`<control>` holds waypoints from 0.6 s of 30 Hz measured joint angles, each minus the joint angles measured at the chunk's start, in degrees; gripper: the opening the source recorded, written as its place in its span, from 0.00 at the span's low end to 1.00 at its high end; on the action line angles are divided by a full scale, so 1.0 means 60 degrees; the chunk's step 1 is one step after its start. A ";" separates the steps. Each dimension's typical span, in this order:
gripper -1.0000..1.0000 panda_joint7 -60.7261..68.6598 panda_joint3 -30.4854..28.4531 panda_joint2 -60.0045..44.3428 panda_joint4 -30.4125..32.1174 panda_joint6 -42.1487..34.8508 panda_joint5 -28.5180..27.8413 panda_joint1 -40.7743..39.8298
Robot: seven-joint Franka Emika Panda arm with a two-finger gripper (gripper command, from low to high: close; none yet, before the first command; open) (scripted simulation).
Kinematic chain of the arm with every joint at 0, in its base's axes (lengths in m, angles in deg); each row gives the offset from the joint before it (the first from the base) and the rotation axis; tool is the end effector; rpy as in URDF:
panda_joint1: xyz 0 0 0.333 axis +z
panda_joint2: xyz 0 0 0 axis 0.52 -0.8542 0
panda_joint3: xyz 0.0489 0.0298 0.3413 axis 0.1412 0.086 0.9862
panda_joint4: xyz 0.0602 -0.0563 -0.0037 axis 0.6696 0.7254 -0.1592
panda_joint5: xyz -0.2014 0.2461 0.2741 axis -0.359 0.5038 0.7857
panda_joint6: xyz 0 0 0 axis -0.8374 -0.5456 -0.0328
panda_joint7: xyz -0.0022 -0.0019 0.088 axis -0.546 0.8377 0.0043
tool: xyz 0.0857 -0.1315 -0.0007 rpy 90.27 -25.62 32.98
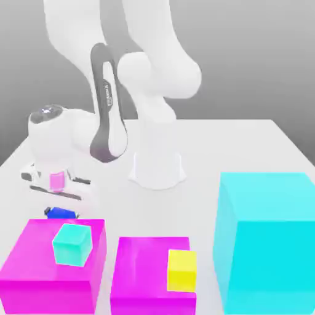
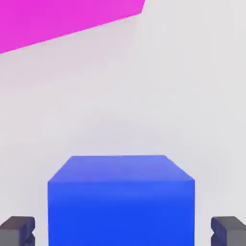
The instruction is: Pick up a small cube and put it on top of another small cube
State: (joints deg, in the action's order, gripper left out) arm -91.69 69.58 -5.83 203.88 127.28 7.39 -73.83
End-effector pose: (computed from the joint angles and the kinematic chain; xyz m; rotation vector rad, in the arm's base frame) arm 0.2418 -0.2445 0.0765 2.6754 -1.6036 -0.0222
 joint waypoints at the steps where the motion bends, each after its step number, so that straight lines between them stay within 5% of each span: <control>1: 0.00 0.0054 0.0404 -0.0027 0.0002 0.0070 0.0056 -0.0403; 8: 0.00 0.0040 0.0496 -0.0034 0.0002 0.0080 0.0041 -0.0500; 18: 0.00 -0.1087 -0.2629 0.0354 -0.0040 -0.0641 -0.1396 0.2331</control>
State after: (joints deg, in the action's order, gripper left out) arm -98.22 53.81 -3.70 203.65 123.44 -0.99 -59.85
